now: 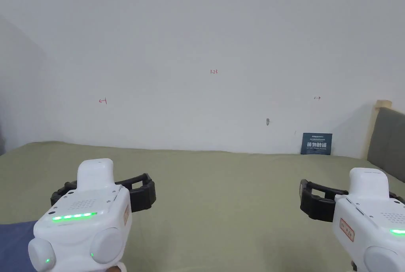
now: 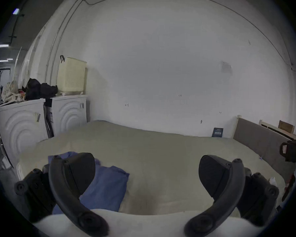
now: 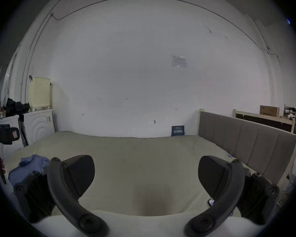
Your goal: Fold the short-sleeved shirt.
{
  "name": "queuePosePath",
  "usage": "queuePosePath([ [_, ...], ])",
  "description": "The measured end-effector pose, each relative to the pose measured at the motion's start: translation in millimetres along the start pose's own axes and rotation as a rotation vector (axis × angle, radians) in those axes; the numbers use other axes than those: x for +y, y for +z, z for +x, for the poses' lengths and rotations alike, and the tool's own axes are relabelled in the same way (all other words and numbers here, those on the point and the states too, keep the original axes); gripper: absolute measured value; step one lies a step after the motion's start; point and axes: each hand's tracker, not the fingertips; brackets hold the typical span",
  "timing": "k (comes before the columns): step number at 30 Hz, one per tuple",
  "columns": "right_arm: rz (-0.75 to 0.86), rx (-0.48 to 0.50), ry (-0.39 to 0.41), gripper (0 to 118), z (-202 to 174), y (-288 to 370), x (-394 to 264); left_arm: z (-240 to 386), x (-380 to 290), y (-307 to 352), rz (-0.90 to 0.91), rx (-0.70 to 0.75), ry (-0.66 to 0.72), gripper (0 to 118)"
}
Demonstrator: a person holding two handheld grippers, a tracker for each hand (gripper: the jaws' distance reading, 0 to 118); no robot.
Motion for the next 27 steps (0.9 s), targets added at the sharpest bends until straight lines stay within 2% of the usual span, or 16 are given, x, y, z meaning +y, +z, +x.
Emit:
queuePosePath([
  [3, 0.004, -0.011, 0.019, 117, -2.1, 1.8, 0.1, 0.3, 0.3, 7.5, 0.038, 0.028, -0.015, 118],
  [4, 0.004, -0.015, 0.028, 114, -1.1, 2.4, -1.2, 0.1, 0.0, 11.4, 0.064, 0.036, -0.019, 118],
  [5, 0.0, -0.017, 0.036, 105, -1.3, 4.1, -2.8, -0.9, -0.5, 15.8, 0.097, 0.023, -0.027, 118],
  [6, -0.003, -0.017, 0.048, 85, -1.7, 6.2, -4.6, 0.0, -1.2, 19.5, 0.106, 0.004, -0.054, 118],
  [7, -0.001, -0.019, 0.057, 48, -2.7, 8.5, -6.4, 0.7, -1.7, 21.5, 0.109, -0.014, -0.075, 111],
  [8, 0.005, -0.034, 0.083, 32, -4.1, 9.8, -8.4, 2.9, -3.1, 23.3, 0.103, -0.021, -0.086, 105],
  [9, 0.002, -0.036, 0.105, 32, -4.7, 8.7, -10.0, 4.5, -5.5, 26.2, 0.118, -0.037, -0.098, 105],
  [10, -0.036, -0.048, 0.111, 0, -5.6, 7.7, -11.4, 7.4, -6.9, 28.0, 0.14, -0.032, -0.114, 73],
  [11, -0.008, -0.05, 0.094, 0, -6.6, 9.2, -12.3, 11.4, -8.3, 27.2, 0.138, 0.005, -0.14, 21],
  [12, -0.019, -0.027, 0.059, 0, -1.7, 9.8, -14.1, 14.3, -7.9, 27.3, 0.121, 0.068, -0.149, 0],
  [14, -0.024, -0.028, 0.059, 0, -2.8, 10.7, -15.3, 9.7, -6.8, 26.0, 0.109, -0.027, -0.075, 0],
  [19, -0.043, 0.002, 0.056, 0, -13.0, 11.9, -11.8, -1.6, -3.1, 26.8, 0.096, 0.01, -0.072, 0],
  [22, -0.035, 0.079, 0.071, 0, -39.7, 9.6, -8.3, -23.4, 2.1, 35.4, 0.089, 0.049, -0.049, 0],
  [27, -0.036, 0.261, 0.058, 0, -119.6, -0.4, -9.9, -83.0, 4.3, 63.1, 0.079, 0.186, -0.008, 0],
])
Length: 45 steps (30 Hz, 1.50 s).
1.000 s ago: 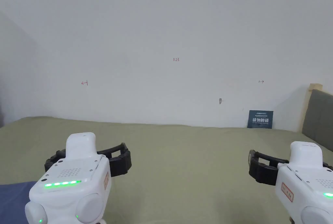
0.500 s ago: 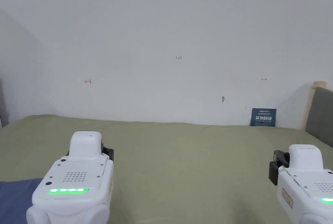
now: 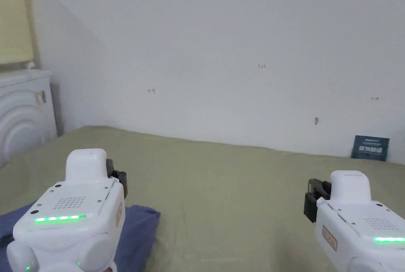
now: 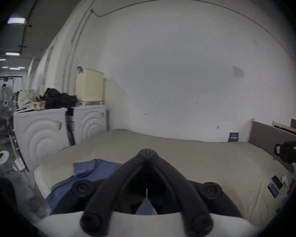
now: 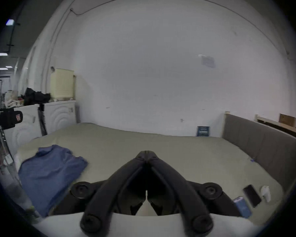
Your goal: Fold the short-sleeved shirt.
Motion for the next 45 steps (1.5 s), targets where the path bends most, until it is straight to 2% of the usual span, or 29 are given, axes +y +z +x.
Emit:
queuePosePath([
  [6, -0.035, 0.224, -0.002, 0, -86.8, -27.2, -10.5, -77.6, -12.1, 31.7, -0.043, 0.173, 0.017, 0],
  [9, -0.04, 0.264, 0.021, 0, -107.7, -30.3, -15.8, -104.9, -22.2, 39.3, -0.08, 0.232, 0.055, 0],
  [17, -0.075, 0.283, 0.015, 0, -105.2, -42.3, -20.1, -123.1, -34.5, 28.6, -0.136, 0.266, 0.071, 0],
  [20, -0.07, 0.265, 0.032, 0, -91.8, -42.8, -18.1, -120.0, -33.1, 10.9, -0.156, 0.233, 0.051, 0],
  [24, -0.063, 0.229, 0.025, 0, -72.4, -47.8, -13.2, -119.9, -20.0, -31.9, -0.266, 0.077, 0.021, 6],
  [25, -0.063, 0.221, 0.025, 0, -69.8, -49.8, -12.0, -122.3, -15.7, -47.2, -0.326, 0.012, 0.016, 16],
  [26, -0.063, 0.219, 0.026, 0, -66.8, -52.8, -12.0, -123.5, -12.5, -66.0, -0.409, -0.039, -0.002, 32],
  [27, -0.063, 0.219, 0.026, 0, -64.1, -56.6, -13.1, -120.6, -11.5, -86.8, -0.497, -0.052, -0.043, 56],
  [28, -0.067, 0.221, 0.02, 0, -62.5, -60.1, -14.1, -119.7, -13.6, -105.7, -0.545, -0.072, -0.077, 95],
  [29, -0.078, 0.223, 0.019, 0, -62.3, -64.9, -16.5, -116.9, -18.2, -131.4, -0.634, -0.071, -0.114, 111],
  [34, -0.165, 0.252, 0.029, 0, -60.8, -79.0, -41.6, -106.2, -55.9, -225.1, -0.801, -0.114, -0.04, 113],
  [38, -0.241, 0.248, 0.034, 0, -51.6, -78.6, -65.8, -87.7, -106.3, -283.3, -0.976, -0.207, -0.128, 113],
  [42, -0.295, 0.234, 0.037, 0, -44.2, -72.7, -84.3, -64.6, -154.0, -322.2, -1.094, -0.178, -0.252, 113],
  [45, -0.334, 0.234, 0.022, 0, -43.6, -71.6, -95.0, -56.1, -180.7, -334.2, -1.142, -0.173, -0.24, 109],
])
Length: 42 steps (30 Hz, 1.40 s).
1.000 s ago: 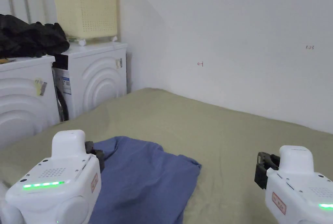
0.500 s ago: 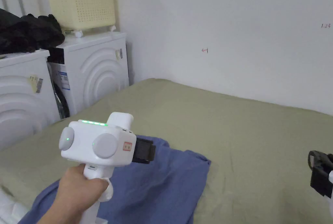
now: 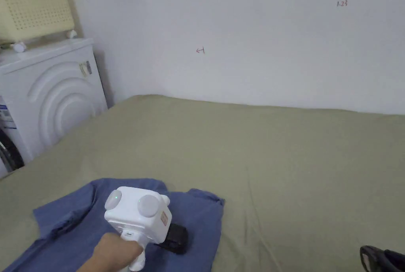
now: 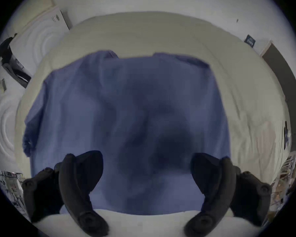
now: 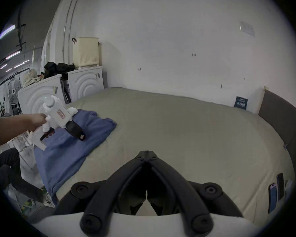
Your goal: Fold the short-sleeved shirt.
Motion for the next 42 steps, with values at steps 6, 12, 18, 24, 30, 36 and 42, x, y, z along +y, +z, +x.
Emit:
queuePosePath([
  [6, -0.044, 0.013, -0.01, 0, 2.2, -6.1, -19.8, 3.4, -14.9, 15.9, 0.091, -0.031, 0.017, 12],
  [12, -0.048, -0.015, -0.095, 0, 21.4, 5.1, -24.9, 3.6, -10.4, 59.2, 0.175, -0.086, 0.084, 0],
  [18, 0.012, -0.137, -0.12, 0, 67.5, 45.5, -8.2, 79.6, 29.1, 134.7, 0.344, -0.261, -0.08, 0],
  [24, 0.06, -0.304, -0.159, 0, 119.4, 113.1, -1.2, 236.7, 67.5, 171.7, 0.381, -0.435, -0.379, 0],
  [30, 0.071, -0.498, -0.172, 0, 156.0, 191.2, -18.3, 411.7, 42.4, 163.0, 0.297, -0.667, -0.684, 0],
  [36, 0.031, -0.643, -0.24, 0, 177.3, 238.6, -55.7, 533.5, -39.9, 122.8, 0.105, -0.82, -0.912, 0],
  [42, 0.014, -0.7, -0.28, 0, 191.7, 258.2, -77.0, 562.8, -98.3, 81.8, 0.079, -0.743, -0.97, 7],
])
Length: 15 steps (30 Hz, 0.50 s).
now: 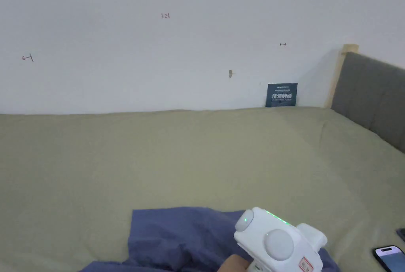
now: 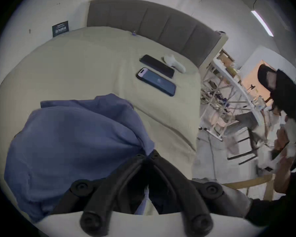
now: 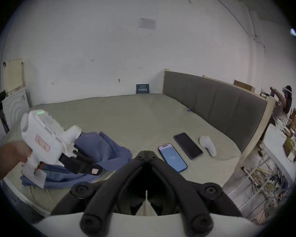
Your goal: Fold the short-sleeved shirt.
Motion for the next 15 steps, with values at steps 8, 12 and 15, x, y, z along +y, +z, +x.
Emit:
queuePosePath([
  [8, 0.022, 0.139, -0.003, 0, -28.7, -18.2, 13.5, -48.6, -47.1, 133.6, 0.404, 0.122, 0.344, 98],
  [12, 0.049, 0.244, 0.024, 0, -61.1, -31.9, 25.9, -56.6, -123.4, 230.9, 0.566, 0.446, 0.42, 75],
  [15, 0.073, 0.312, 0.025, 0, -85.1, -38.7, 36.0, -45.9, -191.7, 278.8, 0.641, 0.726, 0.478, 45],
])
